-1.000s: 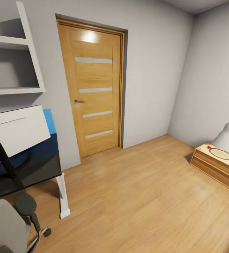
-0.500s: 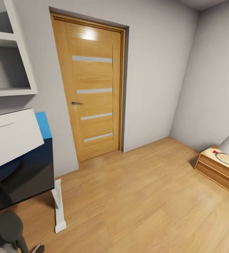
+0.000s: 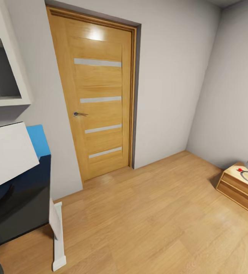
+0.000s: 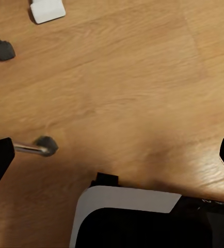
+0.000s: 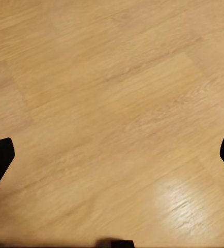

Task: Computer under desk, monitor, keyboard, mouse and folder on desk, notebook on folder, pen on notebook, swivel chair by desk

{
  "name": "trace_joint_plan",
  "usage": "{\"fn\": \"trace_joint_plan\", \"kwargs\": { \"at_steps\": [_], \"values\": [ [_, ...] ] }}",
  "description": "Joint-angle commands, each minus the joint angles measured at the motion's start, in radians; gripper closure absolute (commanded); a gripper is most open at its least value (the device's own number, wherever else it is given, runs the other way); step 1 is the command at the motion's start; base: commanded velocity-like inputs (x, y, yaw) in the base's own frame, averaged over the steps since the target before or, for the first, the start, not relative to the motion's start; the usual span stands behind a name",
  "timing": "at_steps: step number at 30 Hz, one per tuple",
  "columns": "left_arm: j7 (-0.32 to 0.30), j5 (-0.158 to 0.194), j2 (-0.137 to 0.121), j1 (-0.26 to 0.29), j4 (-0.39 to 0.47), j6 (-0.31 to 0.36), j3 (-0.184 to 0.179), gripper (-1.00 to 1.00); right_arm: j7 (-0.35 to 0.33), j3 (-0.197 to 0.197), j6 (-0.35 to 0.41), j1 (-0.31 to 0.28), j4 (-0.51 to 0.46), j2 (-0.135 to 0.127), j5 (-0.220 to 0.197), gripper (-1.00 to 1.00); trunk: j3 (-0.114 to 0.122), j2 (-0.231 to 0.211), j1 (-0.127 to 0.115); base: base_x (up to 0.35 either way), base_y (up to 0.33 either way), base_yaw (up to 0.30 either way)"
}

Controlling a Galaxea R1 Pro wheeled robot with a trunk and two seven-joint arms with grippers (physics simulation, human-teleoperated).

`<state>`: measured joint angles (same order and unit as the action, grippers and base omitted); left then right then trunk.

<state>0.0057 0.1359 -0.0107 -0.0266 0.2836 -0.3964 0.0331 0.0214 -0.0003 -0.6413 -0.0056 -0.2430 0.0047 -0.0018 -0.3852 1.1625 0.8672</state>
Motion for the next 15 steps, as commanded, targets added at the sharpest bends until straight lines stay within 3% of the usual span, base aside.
{"fn": "trace_joint_plan", "kwargs": {
  "at_steps": [1,15],
  "values": [
    [0.0,0.005,0.0,-0.001,0.002,-0.001,-0.001,-1.0,0.002,0.0,-0.003,-0.001,0.001,0.0,0.0,-1.0,-0.001,0.0,0.001,0.328,-0.029,0.0],
    [0.0,0.005,0.0,-0.001,0.002,0.001,-0.001,-1.0,0.002,0.0,-0.003,-0.001,0.001,0.001,0.0,-1.0,-0.001,0.0,0.001,0.328,-0.106,0.0]
  ]
}}
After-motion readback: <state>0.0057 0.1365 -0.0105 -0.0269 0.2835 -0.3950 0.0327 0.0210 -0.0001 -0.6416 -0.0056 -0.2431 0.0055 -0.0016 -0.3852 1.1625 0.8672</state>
